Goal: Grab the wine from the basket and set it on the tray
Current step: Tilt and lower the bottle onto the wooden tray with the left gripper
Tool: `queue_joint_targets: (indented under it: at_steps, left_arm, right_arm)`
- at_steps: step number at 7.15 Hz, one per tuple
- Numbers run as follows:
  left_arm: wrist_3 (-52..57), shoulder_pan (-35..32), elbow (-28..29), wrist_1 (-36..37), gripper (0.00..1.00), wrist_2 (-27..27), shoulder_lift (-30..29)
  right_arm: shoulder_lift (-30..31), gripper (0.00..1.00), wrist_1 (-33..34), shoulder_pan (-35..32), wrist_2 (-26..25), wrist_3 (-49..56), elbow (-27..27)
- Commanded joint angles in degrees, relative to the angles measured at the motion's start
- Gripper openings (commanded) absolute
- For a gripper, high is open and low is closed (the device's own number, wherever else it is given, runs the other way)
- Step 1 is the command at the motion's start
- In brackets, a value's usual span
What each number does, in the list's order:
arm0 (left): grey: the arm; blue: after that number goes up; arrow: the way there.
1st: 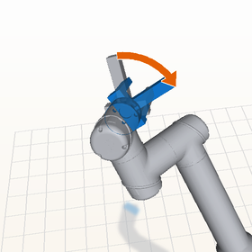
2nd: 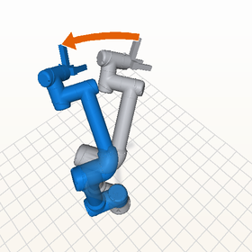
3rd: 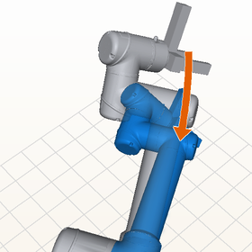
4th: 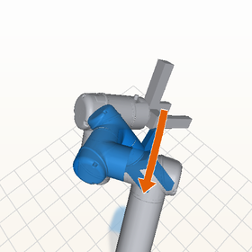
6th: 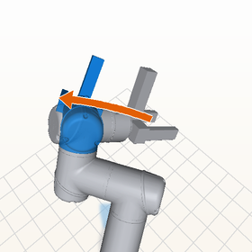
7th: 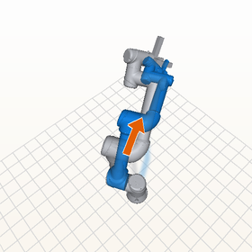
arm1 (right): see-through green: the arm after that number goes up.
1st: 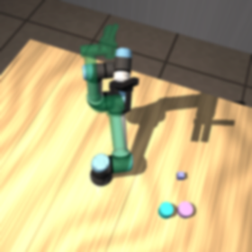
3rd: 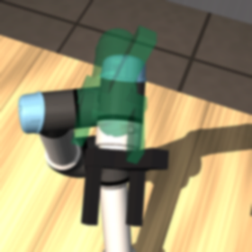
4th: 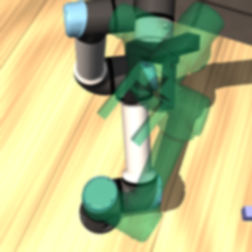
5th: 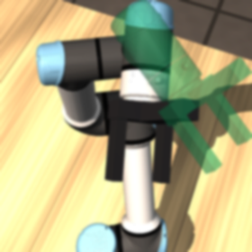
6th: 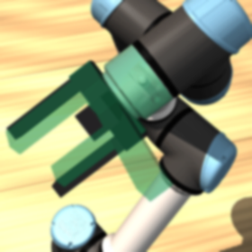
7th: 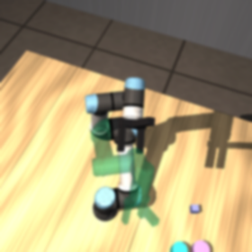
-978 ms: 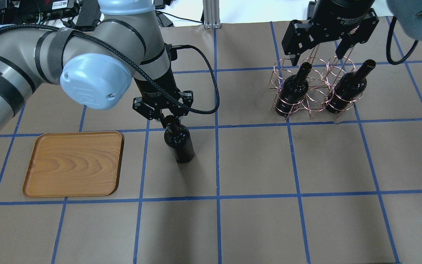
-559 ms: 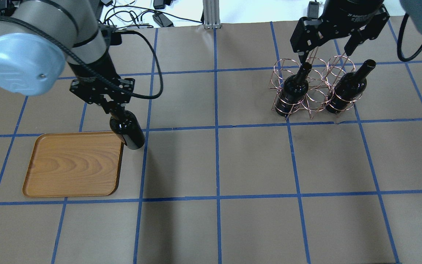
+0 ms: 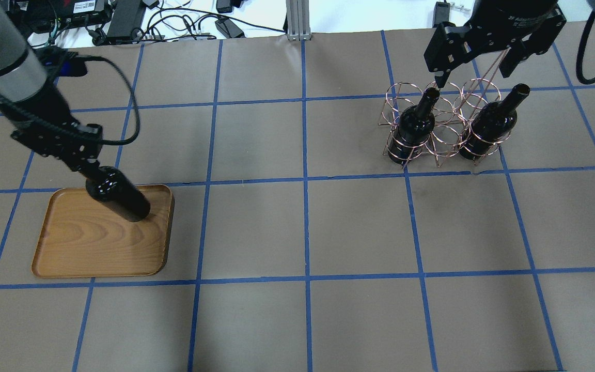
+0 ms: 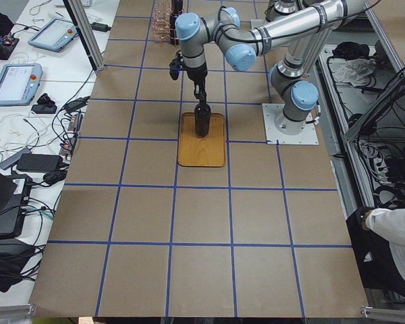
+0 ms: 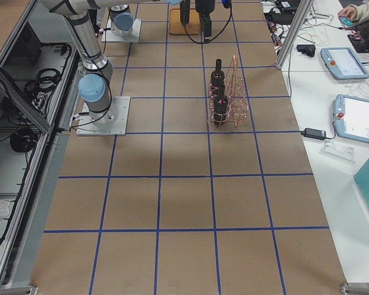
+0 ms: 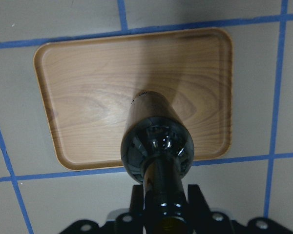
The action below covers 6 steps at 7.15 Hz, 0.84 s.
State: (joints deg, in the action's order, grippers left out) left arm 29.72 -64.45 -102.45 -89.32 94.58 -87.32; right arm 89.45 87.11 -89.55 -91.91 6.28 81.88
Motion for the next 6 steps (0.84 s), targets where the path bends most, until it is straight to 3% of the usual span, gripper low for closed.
queue_joint_targets:
  at_steps: [1, 3, 4, 5, 6]
  left_arm:
    - [3.24, 3.37, -1.27, 0.29, 0.0, 0.16, 0.66]
    - [2.62, 3.37, -1.18, 1.95, 0.0, -0.28, -0.13]
    - [2.54, 3.37, -1.18, 2.4, 0.57, -0.37, -0.22]
    - [2.8, 3.45, -1.09, 2.4, 1.0, -0.19, -0.39]
    - [2.54, 3.46, -0.57, 2.57, 1.0, -0.28, -0.4]
  right_arm:
    - [0.2, 1.0, -0.1, 0.08, -0.02, 0.22, 0.03]
    - [0.28, 1.0, 0.34, 0.08, -0.46, 1.27, 0.29]
    - [0.37, 1.0, 0.51, 0.08, -0.38, 1.89, 0.29]
    - [0.37, 1.0, 0.6, 0.08, -0.38, 1.81, 0.29]
    - [0.46, 1.0, 0.17, -0.01, 0.32, 0.24, 0.29]
